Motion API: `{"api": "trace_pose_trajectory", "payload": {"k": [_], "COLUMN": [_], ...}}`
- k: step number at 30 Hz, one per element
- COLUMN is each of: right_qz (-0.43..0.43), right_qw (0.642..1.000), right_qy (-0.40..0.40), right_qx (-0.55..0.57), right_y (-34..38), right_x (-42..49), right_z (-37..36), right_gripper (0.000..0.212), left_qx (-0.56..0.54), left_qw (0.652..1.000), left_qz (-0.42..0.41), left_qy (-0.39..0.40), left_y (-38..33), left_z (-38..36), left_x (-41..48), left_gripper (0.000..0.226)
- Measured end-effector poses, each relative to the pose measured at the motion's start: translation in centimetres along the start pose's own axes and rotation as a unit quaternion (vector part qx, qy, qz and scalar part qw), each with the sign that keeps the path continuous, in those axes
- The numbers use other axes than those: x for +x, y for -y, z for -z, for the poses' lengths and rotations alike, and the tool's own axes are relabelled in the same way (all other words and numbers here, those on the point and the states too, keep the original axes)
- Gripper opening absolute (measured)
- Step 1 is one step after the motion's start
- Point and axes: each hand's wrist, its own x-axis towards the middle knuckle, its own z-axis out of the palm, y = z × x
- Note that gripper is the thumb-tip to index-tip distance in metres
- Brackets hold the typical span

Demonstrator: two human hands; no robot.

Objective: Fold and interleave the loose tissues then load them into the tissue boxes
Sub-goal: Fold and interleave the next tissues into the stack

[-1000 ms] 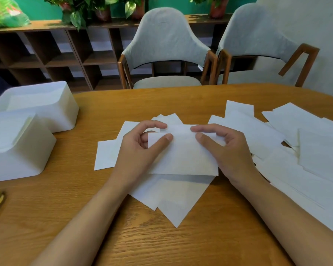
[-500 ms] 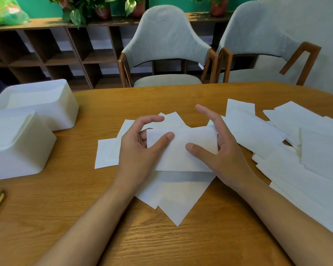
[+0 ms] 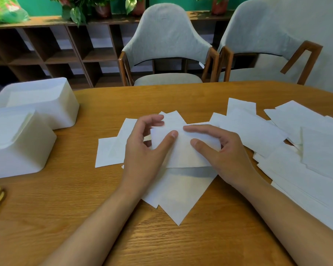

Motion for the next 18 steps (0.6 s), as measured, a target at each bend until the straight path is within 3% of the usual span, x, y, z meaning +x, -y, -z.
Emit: {"api": "trace_pose_trajectory", "payload": {"k": [3, 5, 7, 11, 15, 18], "right_qz": [-0.014, -0.017, -0.024, -0.037, -0.063, -0.070], "right_qw": [0.999, 0.999, 1.000, 0.998, 0.986, 0.983], "right_qy": [-0.020, -0.018, -0.003, -0.047, -0.152, -0.169], "right_qx": [0.034, 0.029, 0.013, -0.017, -0.030, -0.027], "right_y": [-0.1, -0.3, -0.6, -1.6, -2.4, -2.6], "right_x": [0.4, 0.8, 1.1, 1.5, 1.8, 2.0], "right_z": [0.7, 1.1, 1.4, 1.7, 2.1, 2.1], "right_gripper": [0.021, 0.021, 0.022, 0.025, 0.023, 0.023], "left_qx": [-0.003, -0.073, -0.056, 0.134, 0.317, 0.381], "left_qw": [0.998, 0.990, 0.992, 0.988, 0.933, 0.902], "left_qz": [0.044, 0.088, 0.075, -0.042, -0.115, -0.105], "left_qy": [0.038, 0.078, 0.090, 0.067, 0.127, 0.170], "left_y": [-0.4, -0.9, -1.0, 0.2, 1.3, 1.5], "left_z": [0.5, 0.8, 0.9, 0.8, 1.3, 1.3], "left_x": [0.3, 0.3, 0.1, 0.1, 0.4, 0.3], "left_gripper": [0.052, 0.048, 0.043, 0.042, 0.044, 0.061]}}
